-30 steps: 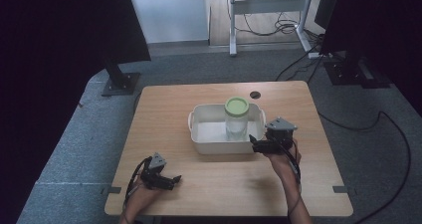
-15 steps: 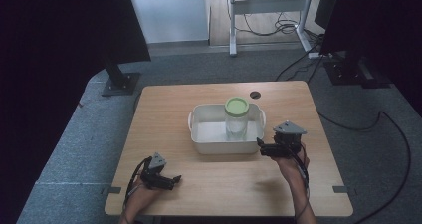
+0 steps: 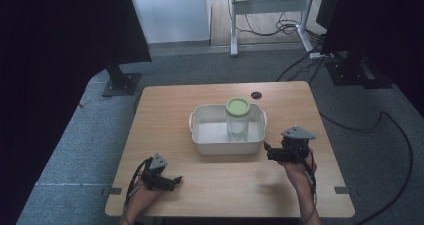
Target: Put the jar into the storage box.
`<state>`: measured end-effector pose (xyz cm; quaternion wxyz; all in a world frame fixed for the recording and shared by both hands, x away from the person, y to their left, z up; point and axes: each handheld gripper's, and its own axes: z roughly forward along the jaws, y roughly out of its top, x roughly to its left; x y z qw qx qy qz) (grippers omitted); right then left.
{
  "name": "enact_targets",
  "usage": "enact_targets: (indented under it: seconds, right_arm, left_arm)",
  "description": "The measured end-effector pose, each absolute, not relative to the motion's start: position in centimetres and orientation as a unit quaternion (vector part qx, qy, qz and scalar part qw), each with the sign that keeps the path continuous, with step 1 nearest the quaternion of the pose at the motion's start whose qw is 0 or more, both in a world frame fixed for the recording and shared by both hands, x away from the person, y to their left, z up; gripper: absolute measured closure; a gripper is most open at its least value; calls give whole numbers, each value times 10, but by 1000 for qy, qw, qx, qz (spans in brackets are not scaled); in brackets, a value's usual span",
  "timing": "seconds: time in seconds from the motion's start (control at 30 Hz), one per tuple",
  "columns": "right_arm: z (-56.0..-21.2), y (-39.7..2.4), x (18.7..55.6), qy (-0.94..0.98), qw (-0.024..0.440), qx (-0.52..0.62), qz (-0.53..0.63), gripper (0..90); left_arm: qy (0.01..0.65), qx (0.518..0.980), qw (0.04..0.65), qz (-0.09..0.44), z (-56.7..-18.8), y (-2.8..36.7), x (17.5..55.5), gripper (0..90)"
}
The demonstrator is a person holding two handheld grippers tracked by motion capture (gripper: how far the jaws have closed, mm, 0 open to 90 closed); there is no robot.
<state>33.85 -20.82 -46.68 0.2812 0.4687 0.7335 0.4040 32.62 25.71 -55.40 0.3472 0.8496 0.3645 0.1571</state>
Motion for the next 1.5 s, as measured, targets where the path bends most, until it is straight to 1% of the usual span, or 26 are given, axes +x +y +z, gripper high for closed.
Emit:
enact_targets:
  seconds: [0.87,1.5]
  right_arm:
    - [-487,-234,321,725,279,492,393,32]
    - [-512,-247,309,722,267,510,383,32]
  left_arm:
    - [365,849,348,157,-554,257,326,9]
    - [365,850,347,157,-554,257,326,9]
